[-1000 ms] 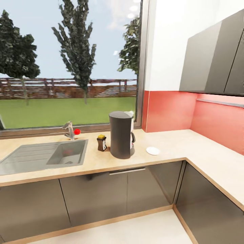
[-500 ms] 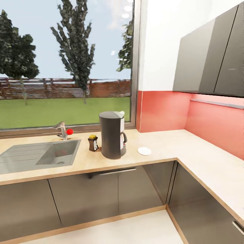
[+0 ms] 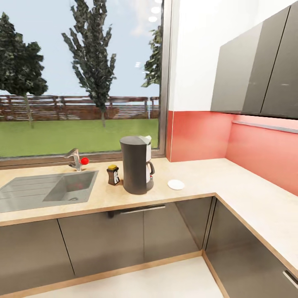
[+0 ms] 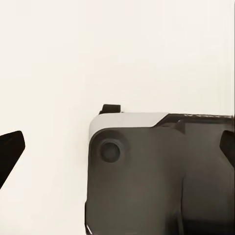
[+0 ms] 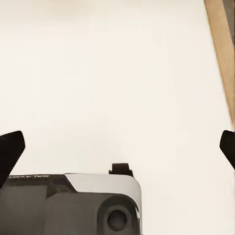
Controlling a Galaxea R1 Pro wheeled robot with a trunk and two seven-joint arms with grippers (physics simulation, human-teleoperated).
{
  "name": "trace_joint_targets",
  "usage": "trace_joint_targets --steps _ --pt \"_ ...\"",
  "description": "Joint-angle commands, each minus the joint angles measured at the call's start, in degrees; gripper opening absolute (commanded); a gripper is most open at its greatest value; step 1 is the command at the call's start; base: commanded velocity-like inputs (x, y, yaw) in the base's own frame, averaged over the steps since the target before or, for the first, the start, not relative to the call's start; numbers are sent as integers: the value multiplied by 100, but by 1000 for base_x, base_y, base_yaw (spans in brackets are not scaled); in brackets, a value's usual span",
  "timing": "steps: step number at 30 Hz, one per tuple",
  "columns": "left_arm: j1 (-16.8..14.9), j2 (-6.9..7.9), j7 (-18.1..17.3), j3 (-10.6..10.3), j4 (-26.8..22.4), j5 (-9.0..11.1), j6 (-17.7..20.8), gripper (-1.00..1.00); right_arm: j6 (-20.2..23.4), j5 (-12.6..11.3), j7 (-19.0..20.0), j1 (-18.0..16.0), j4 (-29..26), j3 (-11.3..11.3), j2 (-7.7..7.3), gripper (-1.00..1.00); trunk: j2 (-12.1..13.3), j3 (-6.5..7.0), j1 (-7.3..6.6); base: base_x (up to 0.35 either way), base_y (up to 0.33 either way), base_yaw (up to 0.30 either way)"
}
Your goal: Set up a coffee station on the kitchen countertop: keep the coffee maker on the countertop, move the bottle of coffee from the kitchen shelf to the counter next to the coffee maker, place a paper coffee filter on top of the coffee maker, put the saucer next to the coffee maker with the coffee cup on the saucer, and place the electric kettle next to the coffee maker.
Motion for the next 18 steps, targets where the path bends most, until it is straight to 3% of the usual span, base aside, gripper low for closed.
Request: trace_joint_targets --steps 1,4,7,9,10,14,15,16,18 --pt "-20 -3 -64 -58 -86 42 6 100 -19 50 8 -4 -163 -45 -1 100 -9 -10 2 0 0 0" --pt "-42 13 -331 -76 -386 24 7 100 -18 73 157 -4 -474 -44 -9 100 -9 -10 2 0 0 0" --pt "-55 44 -864 -75 -1100 8 12 100 -20 156 758 -4 -1087 -52 -18 100 -9 -10 2 0 0 0" --pt "-58 56 -1238 -78 -1718 2 14 100 -22 180 1204 -4 -1620 -64 -21 100 -9 -10 2 0 0 0" --pt "-73 65 -1803 -71 -2933 -1 53 100 -4 176 1530 -4 -2786 -80 -22 100 -9 -10 2 0 0 0" --pt "-161 44 -1994 -54 -3879 31 134 100 27 165 1569 -4 -3692 -89 -17 100 -9 -10 2 0 0 0" --pt "-285 25 -2022 -49 -4318 50 323 100 40 157 1573 -6 -4117 -92 -16 100 -9 -10 2 0 0 0" --pt "-762 3 -2032 -37 -5130 73 1151 100 152 153 1564 -92 -4792 -101 -14 100 -9 -10 2 0 0 0" --pt "-932 0 -2028 -32 -5351 76 1404 100 404 149 1564 -252 -4917 -103 -14 100 -9 -10 2 0 0 0"
